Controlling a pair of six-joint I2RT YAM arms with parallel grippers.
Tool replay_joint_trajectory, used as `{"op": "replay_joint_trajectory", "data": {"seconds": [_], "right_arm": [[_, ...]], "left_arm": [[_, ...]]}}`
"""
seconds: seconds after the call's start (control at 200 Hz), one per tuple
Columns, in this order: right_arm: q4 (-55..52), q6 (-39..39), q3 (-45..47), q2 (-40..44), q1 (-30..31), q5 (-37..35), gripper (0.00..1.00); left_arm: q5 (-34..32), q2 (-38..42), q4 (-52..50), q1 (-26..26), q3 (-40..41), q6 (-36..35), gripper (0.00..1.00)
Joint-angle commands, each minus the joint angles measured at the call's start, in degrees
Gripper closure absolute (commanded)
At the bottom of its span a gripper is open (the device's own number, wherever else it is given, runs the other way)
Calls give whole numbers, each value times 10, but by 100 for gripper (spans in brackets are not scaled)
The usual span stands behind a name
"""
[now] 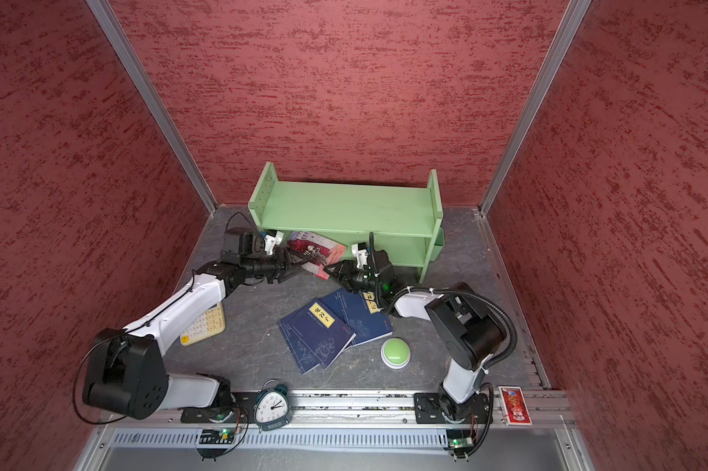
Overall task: Stacking books/files
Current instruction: Place the book at the bookshelf.
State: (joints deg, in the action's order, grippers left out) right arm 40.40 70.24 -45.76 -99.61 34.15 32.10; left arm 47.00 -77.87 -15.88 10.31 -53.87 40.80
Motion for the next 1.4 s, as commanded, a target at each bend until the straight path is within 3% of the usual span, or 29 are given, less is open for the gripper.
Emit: {"op": "replay_joint_trajectory", "data": {"seconds": [0.0,0.23,0.496,1.137,1.398], "right_arm": [[21,6,8,-6,7,-15,54],[35,13,-2,-20,14,-10,55],[58,25,1,-22,17,-19,55],[76,34,25,-9,41,-68,54],[103,48,16,-36,47,-75,63]], "left_arm": [[20,35,-37,-32,-26,-18,39],[47,71,-60,-67,-47,-36,38],[63,74,-39,-63,-18,-17,37],[120,154,-225,-68,-3,-150,28],[119,167,-213,-95,14,-139,28]]}}
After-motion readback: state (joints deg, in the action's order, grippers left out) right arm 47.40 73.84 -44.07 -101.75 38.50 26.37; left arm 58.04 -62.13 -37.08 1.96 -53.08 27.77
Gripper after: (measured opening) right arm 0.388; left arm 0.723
